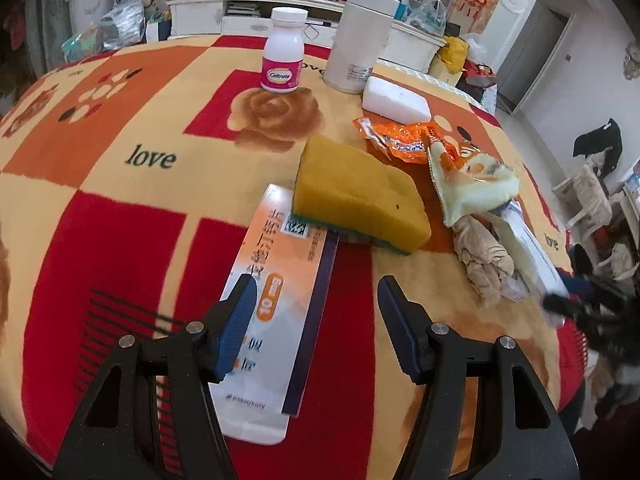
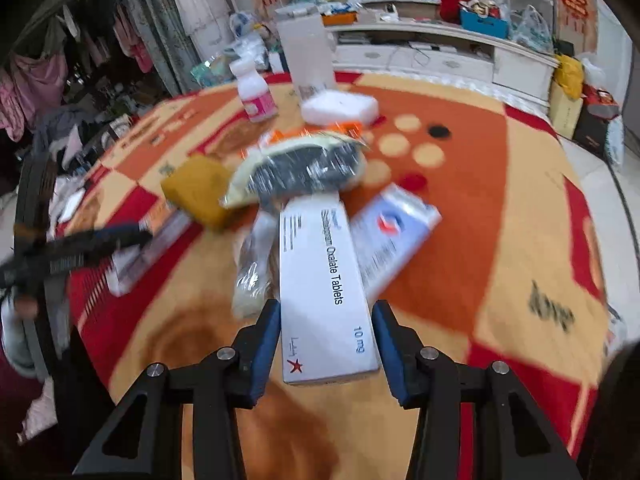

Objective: Collect trash
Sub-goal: 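Grasp the orange-white medicine box with the left tool while the right tool grasps the white Escitalopram box, then carry both held medicine boxes over the black trash bin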

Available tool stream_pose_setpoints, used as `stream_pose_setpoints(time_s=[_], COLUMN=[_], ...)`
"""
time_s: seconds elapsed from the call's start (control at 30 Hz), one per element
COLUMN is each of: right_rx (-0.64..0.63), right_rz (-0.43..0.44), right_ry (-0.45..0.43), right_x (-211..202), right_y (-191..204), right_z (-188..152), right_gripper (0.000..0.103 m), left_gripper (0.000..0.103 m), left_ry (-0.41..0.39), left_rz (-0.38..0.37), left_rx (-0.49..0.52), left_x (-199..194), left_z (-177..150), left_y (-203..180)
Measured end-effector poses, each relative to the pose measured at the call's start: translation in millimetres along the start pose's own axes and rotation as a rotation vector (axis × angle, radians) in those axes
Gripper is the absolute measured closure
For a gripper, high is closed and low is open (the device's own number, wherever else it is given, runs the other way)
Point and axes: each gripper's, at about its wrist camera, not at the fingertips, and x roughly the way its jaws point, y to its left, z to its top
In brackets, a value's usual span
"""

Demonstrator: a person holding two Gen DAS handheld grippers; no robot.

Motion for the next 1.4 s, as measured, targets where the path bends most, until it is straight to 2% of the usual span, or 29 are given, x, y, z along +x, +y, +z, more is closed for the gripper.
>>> stream_pose_setpoints(time_s=[0.07, 0.2, 0.47, 0.5, 0.6, 0.67, 0.77, 0.8, 0.87, 1.0, 1.07, 1.1, 1.2, 1.4], right_rx=[-0.008, 0.007, 0.038, 0.038, 0.029, 0.025, 0.029, 0.033, 0.039, 0.052, 0.054, 0.055, 0.054, 0.071], right_rz=[-0.007, -0.067, -0.05, -0.047, -0.04, -0.037, -0.038, -0.035, -0.034, -0.03, -0.035, -0.036, -0.041, -0.056], right_ry=[0.03, 0.021, 0.003, -0.002, -0.027, -0.035, -0.041, -0.04, -0.038, -0.022, -0.017, -0.023, -0.045, -0.087], right_x=[4, 15, 26, 25, 16, 13, 11, 12, 14, 20, 24, 24, 18, -1], right_y=[0, -2, -4, -4, -4, -3, -4, -4, -5, -6, -6, -6, -7, -17], right_z=[-8, -6, -9, -9, -11, -11, -10, -10, -10, -13, -15, -16, -18, -21], right_gripper=[0.058, 0.054, 0.055, 0.061, 0.061, 0.061, 0.061, 0.061, 0.061, 0.061, 0.061, 0.061, 0.061, 0.061], left_gripper=[0.041, 0.041, 0.038, 0.039, 0.046, 0.046, 0.039, 0.031, 0.03, 0.031, 0.033, 0.047, 0.047, 0.047], left_ry=[-0.004, -0.008, 0.014, 0.019, 0.025, 0.015, 0.007, 0.025, 0.073, 0.088, 0.073, 0.068, 0.066, 0.044], left_rz=[0.015, 0.027, 0.046, 0.032, 0.019, 0.023, 0.024, 0.022, -0.003, 0.023, 0.035, 0.032, 0.001, -0.057], left_rx=[0.015, 0.038, 0.119, 0.116, 0.108, 0.095, 0.062, 0.051, 0.034, 0.079, 0.066, 0.046, 0.005, 0.06], left_x=[4, 9, 12, 11, 7, 3, 1, 4, 14, 29, 31, 29, 20, -7], left_z=[3, 9, 7, 6, 5, 5, 5, 5, 3, 0, 0, -1, -6, -33], left_y=[-2, -4, -9, -7, -1, 4, 12, 15, 16, 7, 5, 7, 4, -39])
